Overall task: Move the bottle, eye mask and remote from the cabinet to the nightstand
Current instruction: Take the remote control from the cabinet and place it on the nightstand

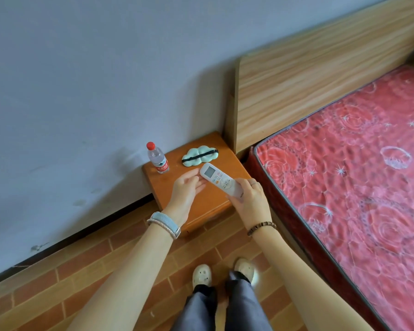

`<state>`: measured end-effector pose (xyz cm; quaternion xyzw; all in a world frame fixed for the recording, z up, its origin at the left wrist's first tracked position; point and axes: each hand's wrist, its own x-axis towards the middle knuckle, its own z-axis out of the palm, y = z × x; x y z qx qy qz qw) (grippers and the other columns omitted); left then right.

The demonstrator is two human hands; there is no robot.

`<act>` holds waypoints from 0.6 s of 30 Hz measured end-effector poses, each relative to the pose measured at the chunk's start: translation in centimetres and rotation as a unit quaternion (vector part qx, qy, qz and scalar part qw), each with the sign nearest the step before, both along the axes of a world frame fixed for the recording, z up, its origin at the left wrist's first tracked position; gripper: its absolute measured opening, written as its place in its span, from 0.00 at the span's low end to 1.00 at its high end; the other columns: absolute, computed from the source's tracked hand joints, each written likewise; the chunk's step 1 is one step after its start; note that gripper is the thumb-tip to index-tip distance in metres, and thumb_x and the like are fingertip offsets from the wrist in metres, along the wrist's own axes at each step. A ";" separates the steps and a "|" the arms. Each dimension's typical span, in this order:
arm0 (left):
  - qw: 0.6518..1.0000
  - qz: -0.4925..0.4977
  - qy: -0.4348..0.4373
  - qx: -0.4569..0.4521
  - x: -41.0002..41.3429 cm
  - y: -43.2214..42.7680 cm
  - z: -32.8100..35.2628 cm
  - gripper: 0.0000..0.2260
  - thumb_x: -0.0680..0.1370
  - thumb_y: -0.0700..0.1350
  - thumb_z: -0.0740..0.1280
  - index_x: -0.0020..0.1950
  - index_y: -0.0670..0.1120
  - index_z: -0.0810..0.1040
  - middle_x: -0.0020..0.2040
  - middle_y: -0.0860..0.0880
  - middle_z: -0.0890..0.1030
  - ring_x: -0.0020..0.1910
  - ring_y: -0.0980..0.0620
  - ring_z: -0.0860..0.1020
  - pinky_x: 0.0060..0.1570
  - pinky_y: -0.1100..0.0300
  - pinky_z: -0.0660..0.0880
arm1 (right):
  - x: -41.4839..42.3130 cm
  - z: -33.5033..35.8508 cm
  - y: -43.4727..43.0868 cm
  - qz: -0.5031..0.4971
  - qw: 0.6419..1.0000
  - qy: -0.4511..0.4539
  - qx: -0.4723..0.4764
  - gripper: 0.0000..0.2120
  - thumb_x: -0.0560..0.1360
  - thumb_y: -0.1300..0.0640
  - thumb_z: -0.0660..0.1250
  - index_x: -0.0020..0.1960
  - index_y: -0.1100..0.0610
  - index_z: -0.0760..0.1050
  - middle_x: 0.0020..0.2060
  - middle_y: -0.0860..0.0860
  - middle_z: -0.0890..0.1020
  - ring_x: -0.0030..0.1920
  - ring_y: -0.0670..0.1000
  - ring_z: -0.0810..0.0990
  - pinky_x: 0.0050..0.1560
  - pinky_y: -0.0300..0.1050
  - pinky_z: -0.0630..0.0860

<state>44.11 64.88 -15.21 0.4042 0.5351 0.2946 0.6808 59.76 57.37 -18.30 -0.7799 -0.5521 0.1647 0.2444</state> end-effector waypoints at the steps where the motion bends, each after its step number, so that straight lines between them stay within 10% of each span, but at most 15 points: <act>1: 1.000 -0.004 0.003 0.000 0.7 1.1 -0.4 0.11 0.81 0.40 0.57 0.60 0.52 0.73 0.55 0.51 0.80 0.58 0.52 0.79 0.63 0.54 0.73 | 0.7 -0.5 1.1 0.001 1.000 0.001 -0.001 0.21 0.71 0.54 0.73 0.62 0.57 0.74 0.52 0.52 0.76 0.52 0.51 0.72 0.46 0.42 0.73; 18: 0.993 0.079 -0.015 -0.091 12.3 10.3 -15.6 0.16 0.80 0.39 0.58 0.67 0.46 0.73 0.58 0.47 0.81 0.56 0.55 0.80 0.62 0.56 0.74 | 12.9 -15.2 13.4 0.041 0.996 -0.015 -0.082 0.24 0.66 0.51 0.77 0.58 0.58 0.77 0.52 0.53 0.76 0.52 0.53 0.72 0.49 0.49 0.76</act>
